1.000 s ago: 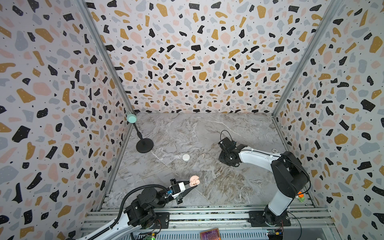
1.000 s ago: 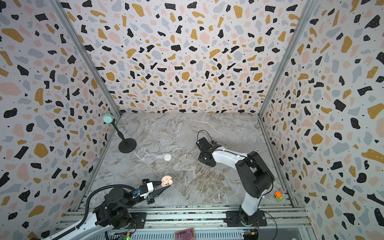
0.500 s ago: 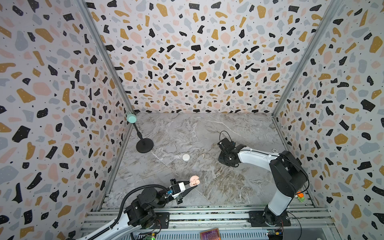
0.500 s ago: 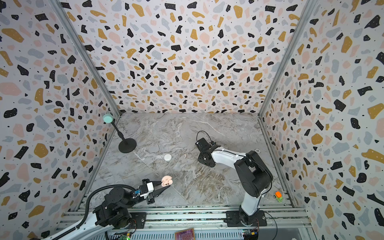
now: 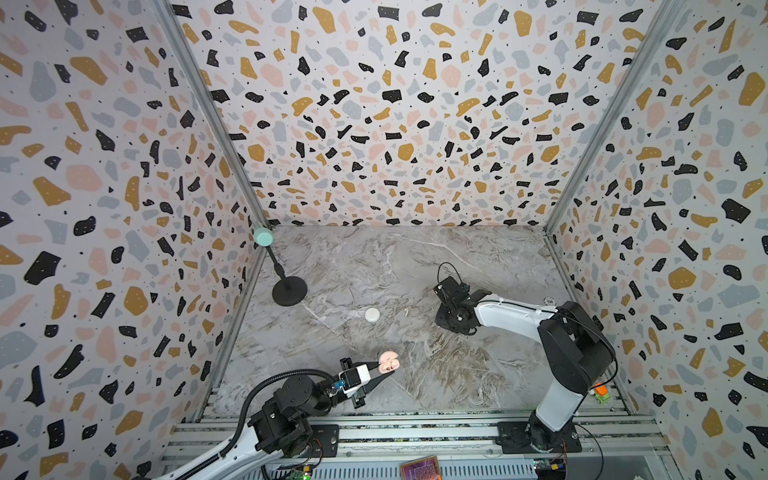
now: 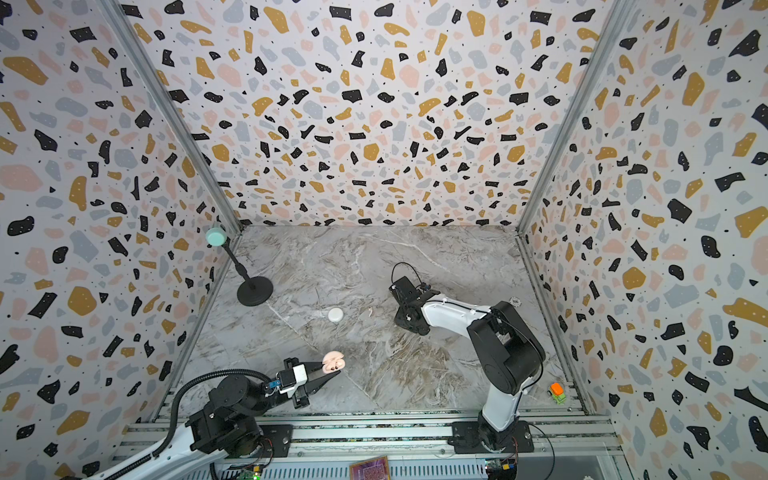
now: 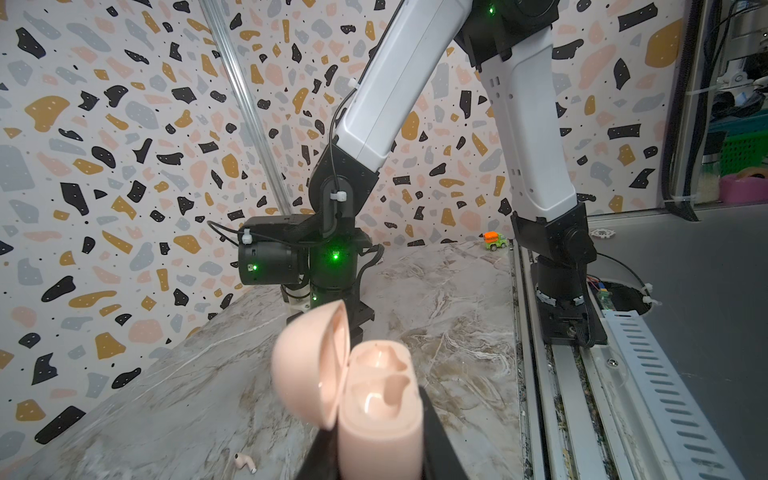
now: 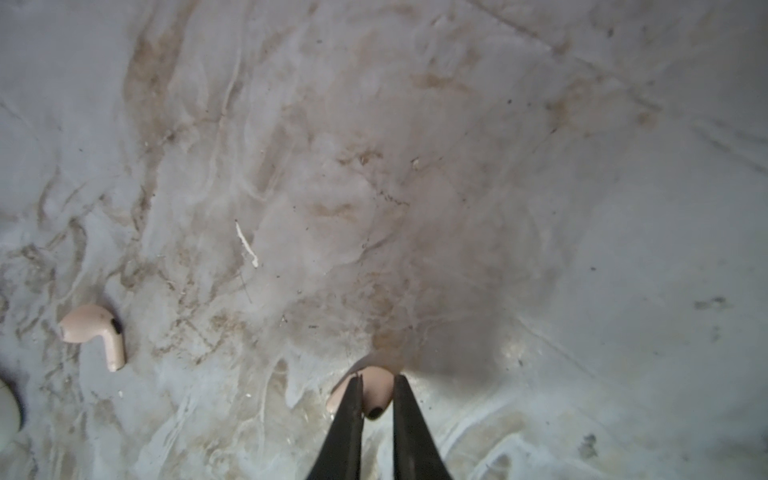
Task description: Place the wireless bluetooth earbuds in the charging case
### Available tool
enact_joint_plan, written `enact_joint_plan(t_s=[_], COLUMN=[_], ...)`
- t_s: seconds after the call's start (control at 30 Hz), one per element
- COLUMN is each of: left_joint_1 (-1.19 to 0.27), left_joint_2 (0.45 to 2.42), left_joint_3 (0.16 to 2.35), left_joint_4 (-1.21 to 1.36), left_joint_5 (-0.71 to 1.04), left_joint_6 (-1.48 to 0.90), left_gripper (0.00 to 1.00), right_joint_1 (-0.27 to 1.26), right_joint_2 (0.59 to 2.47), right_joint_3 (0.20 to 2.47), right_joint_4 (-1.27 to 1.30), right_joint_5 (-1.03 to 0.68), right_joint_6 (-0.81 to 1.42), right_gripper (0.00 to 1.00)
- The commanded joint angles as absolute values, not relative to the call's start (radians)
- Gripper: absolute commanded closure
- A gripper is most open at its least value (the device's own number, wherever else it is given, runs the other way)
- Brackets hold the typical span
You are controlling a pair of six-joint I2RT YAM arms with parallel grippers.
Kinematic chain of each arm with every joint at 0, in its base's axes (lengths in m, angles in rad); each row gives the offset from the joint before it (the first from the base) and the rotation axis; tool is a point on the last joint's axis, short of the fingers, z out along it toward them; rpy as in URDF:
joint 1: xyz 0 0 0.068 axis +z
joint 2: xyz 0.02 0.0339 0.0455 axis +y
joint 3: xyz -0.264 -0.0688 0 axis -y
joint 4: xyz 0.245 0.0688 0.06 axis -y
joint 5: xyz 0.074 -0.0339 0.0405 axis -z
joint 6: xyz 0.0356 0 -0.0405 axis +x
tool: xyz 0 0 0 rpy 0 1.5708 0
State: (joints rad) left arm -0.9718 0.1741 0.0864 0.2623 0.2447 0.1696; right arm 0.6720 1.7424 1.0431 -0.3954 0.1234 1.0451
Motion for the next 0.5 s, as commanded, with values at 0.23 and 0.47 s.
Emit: enact_joint_plan(t_s=[0.23, 0.47], left_joint_1=[-0.977, -0.978], left_joint_2=[0.165, 0.164], left_joint_3=[0.078, 0.078], left_joint_4=[0.293, 0.294], left_joint_5=[0.244, 0.242], left_joint_6=[0.178, 0.179], left_gripper=[1.0, 1.0], right_joint_1=[0.68, 0.686], right_joint_2=[1.759, 1.765], right_joint_3=[1.057, 1.055], right_joint_4=[-0.404, -0.374], right_joint_5=[0.12, 0.095], right_joint_6=[1.019, 0.99], right_gripper=[0.84, 0.89])
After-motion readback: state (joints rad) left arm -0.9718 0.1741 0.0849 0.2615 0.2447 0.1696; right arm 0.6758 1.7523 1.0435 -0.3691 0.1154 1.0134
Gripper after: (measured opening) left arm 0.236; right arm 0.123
